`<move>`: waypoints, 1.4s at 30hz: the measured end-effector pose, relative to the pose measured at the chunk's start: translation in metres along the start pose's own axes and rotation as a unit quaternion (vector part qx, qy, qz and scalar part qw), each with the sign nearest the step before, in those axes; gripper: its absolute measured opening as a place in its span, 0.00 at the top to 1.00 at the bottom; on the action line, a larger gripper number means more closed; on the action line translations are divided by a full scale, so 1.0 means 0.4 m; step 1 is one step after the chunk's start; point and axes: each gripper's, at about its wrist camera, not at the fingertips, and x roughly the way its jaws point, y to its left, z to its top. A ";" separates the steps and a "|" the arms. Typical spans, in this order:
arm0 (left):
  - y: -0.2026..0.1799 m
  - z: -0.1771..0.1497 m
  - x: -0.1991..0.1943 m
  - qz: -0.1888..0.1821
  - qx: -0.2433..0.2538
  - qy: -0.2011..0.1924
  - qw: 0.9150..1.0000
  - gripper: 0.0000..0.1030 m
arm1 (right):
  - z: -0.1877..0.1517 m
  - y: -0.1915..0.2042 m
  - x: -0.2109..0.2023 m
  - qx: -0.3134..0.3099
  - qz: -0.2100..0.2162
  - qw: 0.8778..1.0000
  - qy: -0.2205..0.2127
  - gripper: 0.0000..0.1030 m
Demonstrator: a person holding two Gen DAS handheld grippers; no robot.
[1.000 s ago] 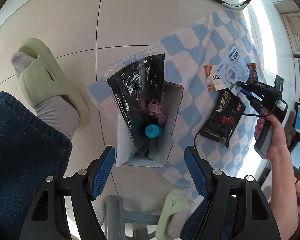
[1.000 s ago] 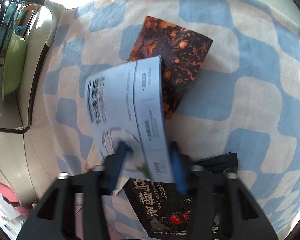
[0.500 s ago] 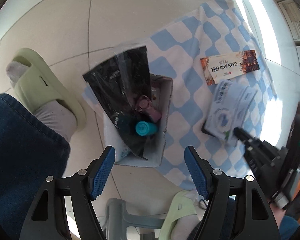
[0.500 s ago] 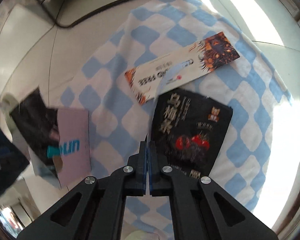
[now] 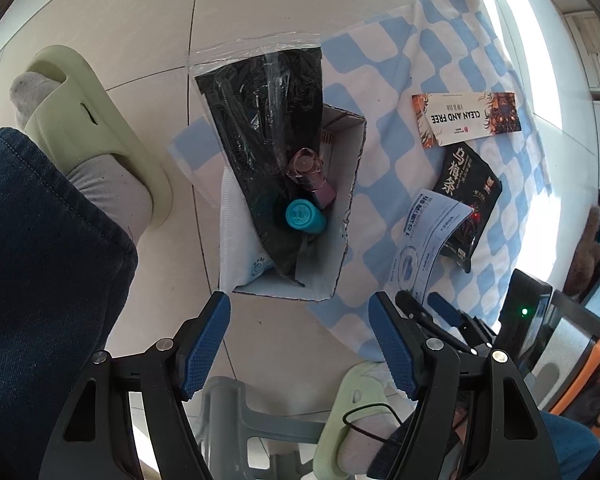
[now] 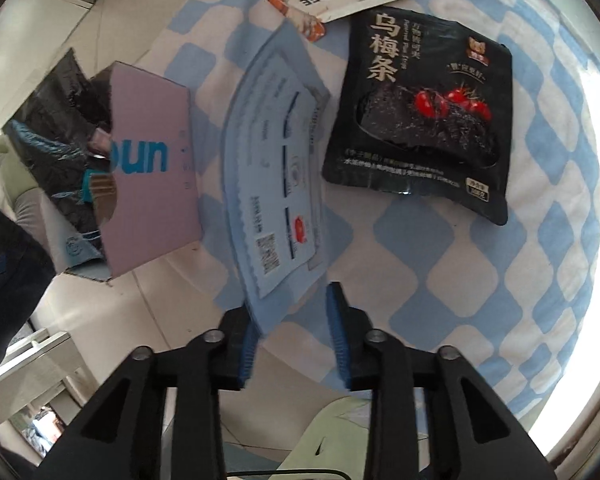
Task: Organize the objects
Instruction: 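Lift the white card with the right gripper toward the left gripper, then close the left gripper on the white card while the right gripper releases it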
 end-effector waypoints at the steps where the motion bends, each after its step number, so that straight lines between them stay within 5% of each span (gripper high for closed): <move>1: 0.007 -0.001 -0.003 -0.001 -0.003 -0.001 1.000 0.32 | 0.007 -0.004 0.001 0.007 -0.005 1.000 -0.009 0.39; 7: 0.035 0.006 -0.010 -0.007 -0.014 0.002 1.000 0.32 | 0.048 -0.019 -0.014 0.027 0.007 0.998 -0.056 0.40; 8: 0.035 0.008 -0.010 -0.006 -0.014 0.002 1.000 0.32 | 0.050 -0.021 -0.016 0.028 0.013 0.998 -0.058 0.54; 9: 0.035 0.010 -0.011 -0.005 -0.013 0.002 1.000 0.32 | 0.051 -0.025 -0.014 0.031 0.021 0.998 -0.053 0.82; 10: 0.035 0.010 -0.012 -0.005 -0.015 0.001 1.000 0.32 | 0.049 -0.030 -0.013 0.040 0.030 0.998 -0.049 0.94; 15: 0.027 0.009 -0.018 -0.020 -0.009 -0.003 1.000 0.32 | 0.021 -0.047 -0.052 0.089 0.141 0.983 -0.074 0.99; 19: 0.041 0.007 -0.031 -0.061 -0.012 -0.011 0.998 0.32 | -0.009 -0.075 -0.122 0.141 0.276 0.943 -0.118 0.99; 26: 0.108 -0.012 -0.029 -0.185 -0.046 0.010 0.982 0.32 | -0.027 -0.055 -0.214 0.226 0.466 0.842 -0.149 0.99; 30: 0.154 -0.021 -0.002 -0.280 -0.083 0.027 0.956 0.32 | -0.039 -0.015 -0.253 0.223 0.503 0.823 -0.140 0.99; 34: 0.213 -0.025 0.000 -0.328 -0.106 -0.001 0.939 0.32 | -0.056 0.018 -0.244 0.237 0.546 0.795 -0.117 0.99; 36: 0.225 -0.024 -0.019 -0.335 -0.097 -0.022 0.937 0.62 | -0.068 0.025 -0.231 0.242 0.554 0.790 -0.107 0.98; 38: 0.234 -0.026 -0.036 -0.331 -0.086 -0.038 0.939 0.92 | -0.071 0.031 -0.220 0.243 0.543 0.798 -0.099 0.94; 42: 0.230 -0.040 -0.071 -0.300 -0.056 -0.073 0.949 0.99 | -0.075 0.025 -0.182 0.264 0.522 0.808 -0.074 0.77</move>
